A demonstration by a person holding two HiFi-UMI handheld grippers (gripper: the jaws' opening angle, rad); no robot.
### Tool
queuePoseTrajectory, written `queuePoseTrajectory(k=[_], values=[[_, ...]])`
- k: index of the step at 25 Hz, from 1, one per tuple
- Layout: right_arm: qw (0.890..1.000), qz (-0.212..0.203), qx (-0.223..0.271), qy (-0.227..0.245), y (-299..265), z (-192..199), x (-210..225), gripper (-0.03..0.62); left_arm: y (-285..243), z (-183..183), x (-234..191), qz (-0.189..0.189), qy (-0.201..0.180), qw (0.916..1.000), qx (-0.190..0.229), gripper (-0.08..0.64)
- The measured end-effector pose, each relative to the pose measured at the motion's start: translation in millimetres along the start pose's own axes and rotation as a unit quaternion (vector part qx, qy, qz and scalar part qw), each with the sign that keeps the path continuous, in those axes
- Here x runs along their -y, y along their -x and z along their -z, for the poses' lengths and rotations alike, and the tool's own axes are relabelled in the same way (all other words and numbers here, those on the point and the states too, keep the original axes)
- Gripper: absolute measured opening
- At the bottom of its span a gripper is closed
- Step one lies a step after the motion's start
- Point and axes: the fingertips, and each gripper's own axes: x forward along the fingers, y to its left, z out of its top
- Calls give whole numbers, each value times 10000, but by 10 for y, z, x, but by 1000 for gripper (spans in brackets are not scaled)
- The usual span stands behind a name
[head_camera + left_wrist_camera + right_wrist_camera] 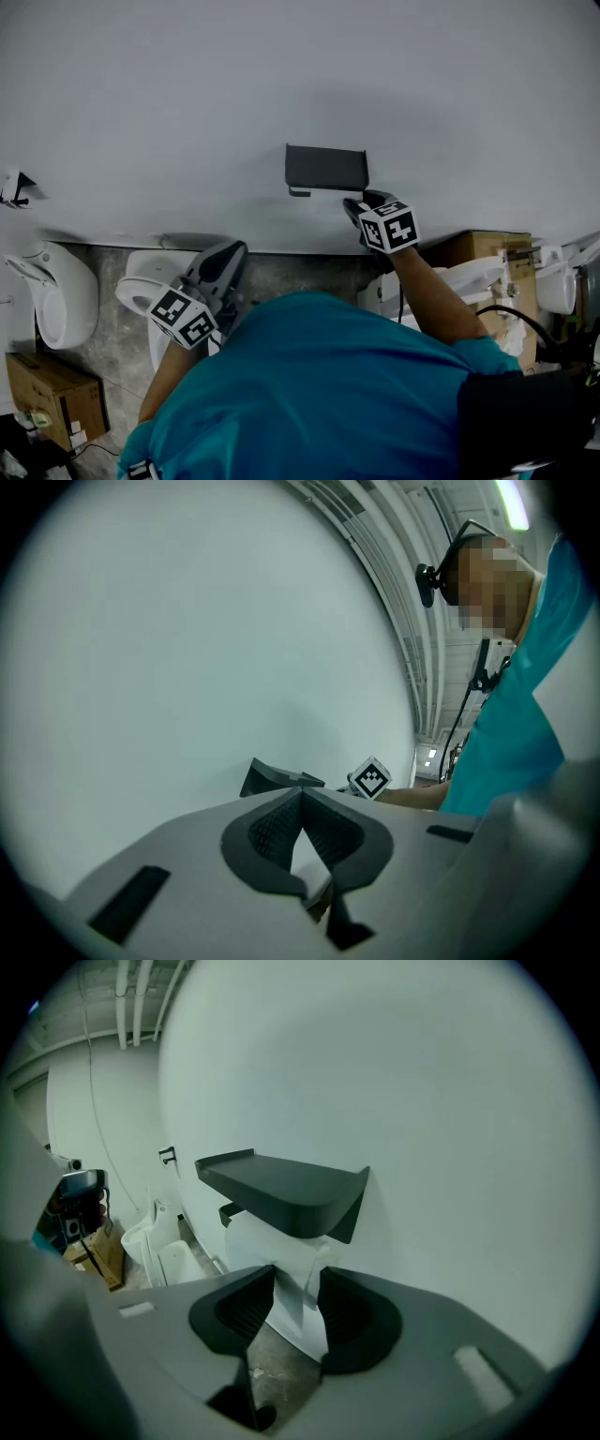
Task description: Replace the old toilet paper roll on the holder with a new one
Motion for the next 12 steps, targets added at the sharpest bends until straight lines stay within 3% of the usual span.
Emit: queuePoseTrajectory(k=[5, 12], values=[[9989, 353, 225, 216, -30, -61, -4, 155, -2, 7, -9, 3, 6, 10000, -30, 9], [9974, 427, 338, 465, -60, -79, -113, 155, 10, 15, -7, 1, 15, 10000, -15, 8]])
